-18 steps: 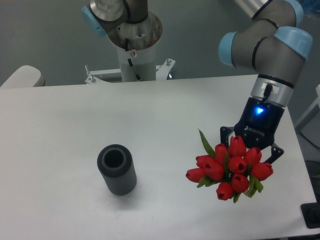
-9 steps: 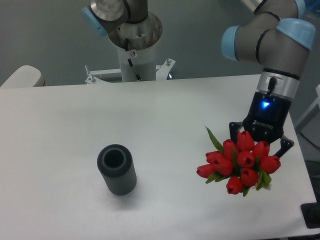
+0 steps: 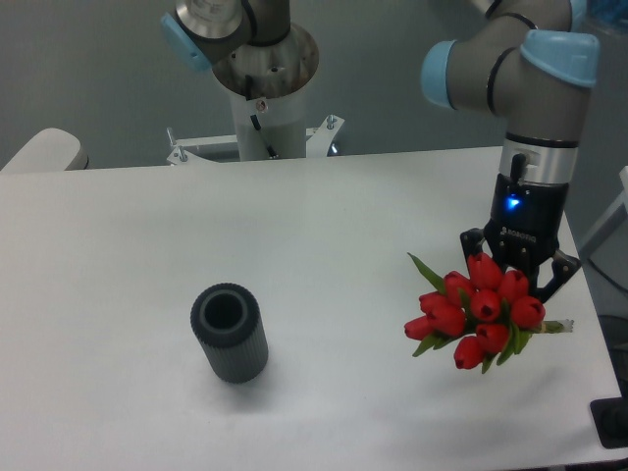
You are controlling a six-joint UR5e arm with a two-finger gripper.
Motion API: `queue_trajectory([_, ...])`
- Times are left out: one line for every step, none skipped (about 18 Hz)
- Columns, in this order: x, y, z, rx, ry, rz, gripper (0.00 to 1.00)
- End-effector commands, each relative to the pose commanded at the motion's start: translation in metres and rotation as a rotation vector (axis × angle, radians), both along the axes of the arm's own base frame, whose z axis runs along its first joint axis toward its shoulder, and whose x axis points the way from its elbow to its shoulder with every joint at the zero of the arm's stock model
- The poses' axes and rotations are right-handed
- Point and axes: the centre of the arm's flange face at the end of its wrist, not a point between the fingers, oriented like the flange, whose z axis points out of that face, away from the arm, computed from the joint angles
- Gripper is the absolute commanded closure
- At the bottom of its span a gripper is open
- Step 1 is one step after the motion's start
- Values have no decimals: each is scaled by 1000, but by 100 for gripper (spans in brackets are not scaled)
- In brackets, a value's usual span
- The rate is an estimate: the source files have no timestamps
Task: Place the flowers on the table
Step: 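Lift the red tulip bouquet slightly with the gripper, holding it by the stems, then move the held tulips toward the table center and lower them onto the table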
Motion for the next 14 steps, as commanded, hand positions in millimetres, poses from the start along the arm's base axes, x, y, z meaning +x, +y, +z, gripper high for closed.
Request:
queue_trajectory([4, -4, -5, -33, 15, -11, 61])
queue_trajectory([8, -9, -11, -72, 28, -15, 61])
queue_trajectory([11, -14, -18, -111, 37, -19, 61])
queue_trajectory([14, -16, -22, -151, 51, -22, 61])
queue_trajectory([20, -17, -28, -190, 59, -29, 61])
queue_trajectory([26, -19, -34, -236, 70, -41, 61])
queue_trajectory([32, -18, -41, -283, 79, -54, 61])
queue_trajectory([40, -16, -45, -329, 92, -64, 61])
queue_trajectory([46, -16, -50, -386, 104, -68, 63])
queue_trajectory([52, -14, -54, -434, 109, -72, 64])
queue_trajectory([57, -11, -58, -470, 115, -80, 64])
queue_trajectory([65, -7, -64, -491, 114, -91, 64])
queue_trajectory([72, -6, -74, -505, 100, -100, 64])
queue_trajectory([77, -5, -82, -517, 90, -107, 64])
